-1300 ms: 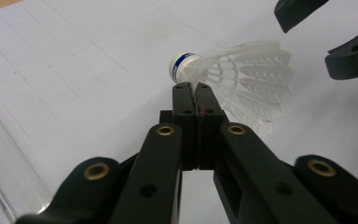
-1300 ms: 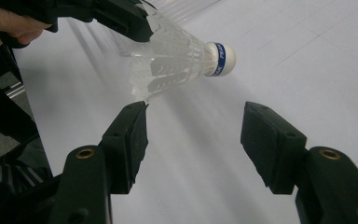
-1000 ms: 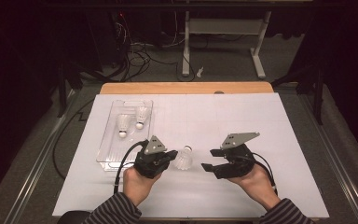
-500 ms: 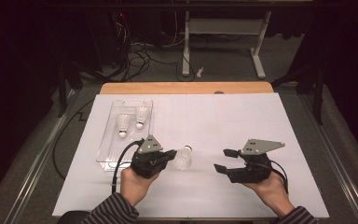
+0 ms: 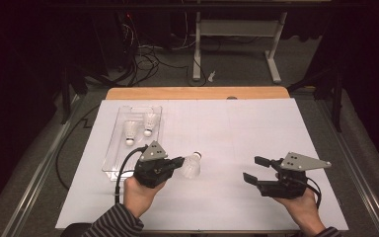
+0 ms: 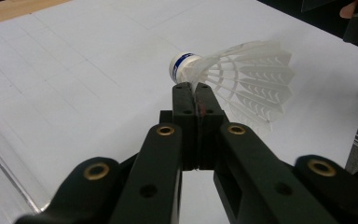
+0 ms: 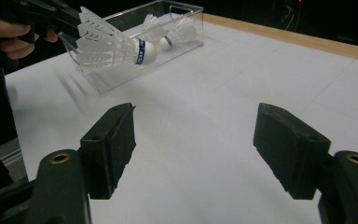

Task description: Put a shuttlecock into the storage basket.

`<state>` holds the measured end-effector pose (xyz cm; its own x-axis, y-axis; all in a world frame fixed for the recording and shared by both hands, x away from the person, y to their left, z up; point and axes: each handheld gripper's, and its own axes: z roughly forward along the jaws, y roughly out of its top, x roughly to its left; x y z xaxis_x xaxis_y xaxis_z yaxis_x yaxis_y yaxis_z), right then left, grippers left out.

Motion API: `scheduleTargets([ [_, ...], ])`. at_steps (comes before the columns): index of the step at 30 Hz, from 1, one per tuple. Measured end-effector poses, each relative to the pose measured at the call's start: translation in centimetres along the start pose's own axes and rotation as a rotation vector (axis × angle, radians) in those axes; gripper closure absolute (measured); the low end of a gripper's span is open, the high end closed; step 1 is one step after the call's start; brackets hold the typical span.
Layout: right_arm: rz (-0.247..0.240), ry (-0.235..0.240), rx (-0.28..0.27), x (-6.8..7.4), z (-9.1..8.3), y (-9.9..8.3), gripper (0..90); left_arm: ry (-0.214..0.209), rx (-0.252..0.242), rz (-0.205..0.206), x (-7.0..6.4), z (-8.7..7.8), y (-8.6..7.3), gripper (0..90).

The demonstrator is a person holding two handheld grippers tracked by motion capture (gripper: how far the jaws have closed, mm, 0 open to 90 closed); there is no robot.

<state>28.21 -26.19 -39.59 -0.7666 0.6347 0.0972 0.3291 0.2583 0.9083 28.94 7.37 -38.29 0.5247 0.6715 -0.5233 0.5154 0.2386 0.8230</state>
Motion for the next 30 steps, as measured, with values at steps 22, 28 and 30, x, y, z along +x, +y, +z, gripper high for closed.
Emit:
scheduleTargets([
  [22, 0.041, -0.076, -0.101, -1.9, -1.5, -3.3, 26.2, -0.001, -0.045, -0.047, 1.2, -1.8, 1.8, 89.9],
  [28, 0.032, -0.086, -0.084, -1.9, -1.3, -3.5, 26.2, 0.0, -0.062, -0.064, 1.5, -2.2, 2.5, 89.9],
  [30, 0.04, -0.086, -0.089, -2.0, -1.3, -3.6, 26.3, 0.001, -0.068, -0.066, 1.7, -2.4, 2.7, 89.8],
])
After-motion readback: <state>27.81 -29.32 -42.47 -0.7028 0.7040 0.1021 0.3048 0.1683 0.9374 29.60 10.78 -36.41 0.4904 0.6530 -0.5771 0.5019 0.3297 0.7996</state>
